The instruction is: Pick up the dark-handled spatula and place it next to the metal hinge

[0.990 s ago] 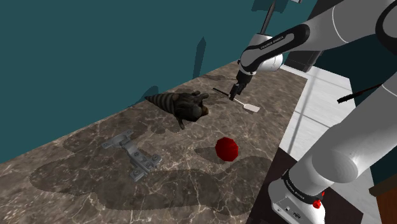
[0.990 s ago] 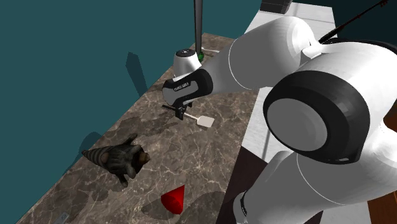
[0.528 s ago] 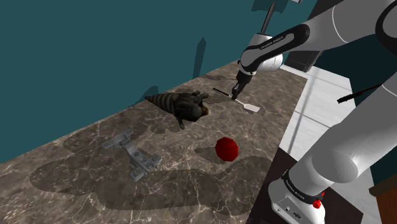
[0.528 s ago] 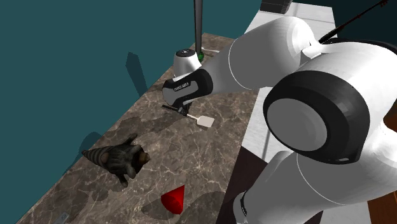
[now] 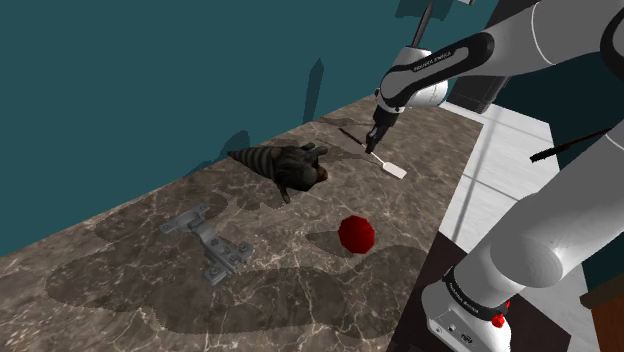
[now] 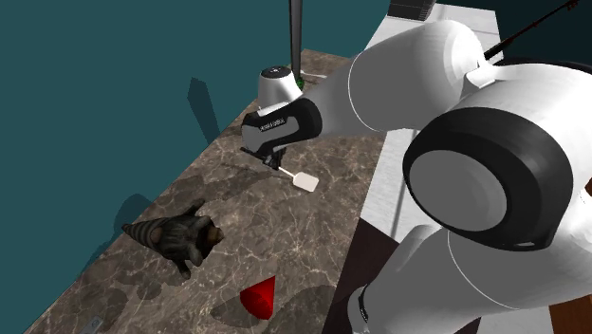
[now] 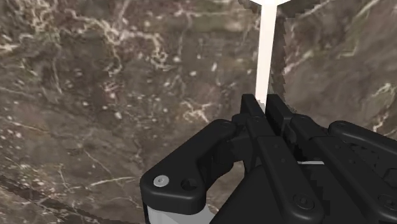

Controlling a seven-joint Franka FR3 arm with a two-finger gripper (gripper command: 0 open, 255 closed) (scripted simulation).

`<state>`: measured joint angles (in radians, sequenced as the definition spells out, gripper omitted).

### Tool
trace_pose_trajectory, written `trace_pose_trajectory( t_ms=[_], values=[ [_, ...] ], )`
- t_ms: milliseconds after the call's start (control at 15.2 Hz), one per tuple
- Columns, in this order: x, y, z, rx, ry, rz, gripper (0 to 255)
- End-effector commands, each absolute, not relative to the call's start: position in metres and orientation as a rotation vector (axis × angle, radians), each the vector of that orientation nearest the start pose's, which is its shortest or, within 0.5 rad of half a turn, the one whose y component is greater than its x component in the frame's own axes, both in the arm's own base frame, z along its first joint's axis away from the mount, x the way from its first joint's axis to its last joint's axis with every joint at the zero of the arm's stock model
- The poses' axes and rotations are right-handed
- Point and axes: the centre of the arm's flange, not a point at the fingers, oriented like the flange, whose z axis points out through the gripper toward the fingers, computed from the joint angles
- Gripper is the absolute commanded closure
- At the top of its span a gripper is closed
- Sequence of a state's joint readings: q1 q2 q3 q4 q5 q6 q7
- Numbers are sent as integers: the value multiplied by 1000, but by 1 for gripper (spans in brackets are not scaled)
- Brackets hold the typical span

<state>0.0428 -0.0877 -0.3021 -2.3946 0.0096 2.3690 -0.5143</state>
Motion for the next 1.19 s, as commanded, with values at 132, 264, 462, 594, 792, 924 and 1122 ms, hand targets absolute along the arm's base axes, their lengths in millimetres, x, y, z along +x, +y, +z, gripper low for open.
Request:
trace_pose_trajectory(
  t_ms=[132,264,462,594,792,924,1122],
  values=[
    [472,-125,375,-3107,-388,-103,255],
    [472,-125,386,-3107,-388,-103,255],
    [472,-125,402,-3107,-388,-103,255],
    [472,-125,412,-3107,-388,-103,255],
    [472,-125,428,-3107,-388,-103,255],
    [472,-125,439,-3107,-388,-103,255],
    [472,-125,454,-3107,-388,-103,255]
  ],
)
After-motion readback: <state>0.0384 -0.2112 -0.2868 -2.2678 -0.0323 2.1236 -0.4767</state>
